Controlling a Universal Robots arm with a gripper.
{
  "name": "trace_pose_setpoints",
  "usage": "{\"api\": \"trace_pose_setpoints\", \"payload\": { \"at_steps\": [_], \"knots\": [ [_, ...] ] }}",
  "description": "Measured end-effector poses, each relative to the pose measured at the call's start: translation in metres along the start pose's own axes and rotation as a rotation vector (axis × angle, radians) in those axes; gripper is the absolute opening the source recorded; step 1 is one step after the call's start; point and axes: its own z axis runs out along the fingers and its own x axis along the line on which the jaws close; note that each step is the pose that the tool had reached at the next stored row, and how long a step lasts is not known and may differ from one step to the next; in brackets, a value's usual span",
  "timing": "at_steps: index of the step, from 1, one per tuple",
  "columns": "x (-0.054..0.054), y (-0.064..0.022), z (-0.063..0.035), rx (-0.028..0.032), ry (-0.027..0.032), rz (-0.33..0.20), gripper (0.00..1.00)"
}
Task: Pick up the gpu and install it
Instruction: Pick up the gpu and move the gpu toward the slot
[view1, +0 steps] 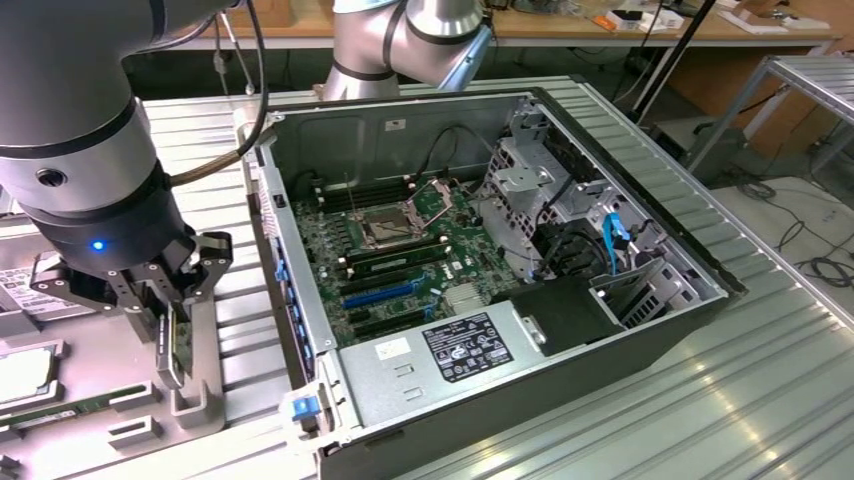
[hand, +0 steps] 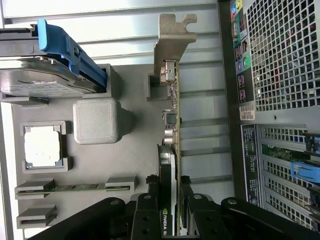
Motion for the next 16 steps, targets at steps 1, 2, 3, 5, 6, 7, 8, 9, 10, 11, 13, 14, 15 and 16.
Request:
{"api": "trace_pose_setpoints", "payload": {
  "at_steps": [1, 2, 3, 5, 6, 7, 8, 9, 10, 11, 13, 14, 15, 16],
  "knots": [
    [0.0, 0.0, 0.0, 0.0, 0.0, 0.0, 0.27],
    [0.0, 0.0, 0.0, 0.0, 0.0, 0.0, 0.27],
    [0.0, 0.0, 0.0, -0.0001, -0.0001, 0.0, 0.27],
    [0.0, 0.0, -0.0004, 0.0, 0.0, 0.0, 0.27],
    [0.0, 0.0, -0.0006, 0.0, -0.0001, 0.0, 0.27],
    [0.0, 0.0, -0.0009, 0.0, 0.0, 0.0, 0.27],
    [0.0, 0.0, -0.0015, 0.0002, 0.0002, 0.0, 0.27],
    [0.0, 0.0002, -0.0028, 0.0, 0.0, 0.0, 0.27],
    [0.0, 0.0002, -0.004, 0.0001, 0.0, 0.0, 0.27],
    [0.0, 0.0003, -0.0048, 0.0, -0.0001, 0.0, 0.27],
    [0.0, 0.0004, -0.0069, 0.0, 0.0, 0.0, 0.27],
    [0.0, 0.0004, -0.008, 0.0, 0.0, 0.0, 0.27],
    [0.0, 0.0005, -0.0089, 0.0, -0.0001, 0.0, 0.27],
    [0.0, 0.0005, -0.01, 0.0001, 0.0, 0.0, 0.27]
  ]
}}
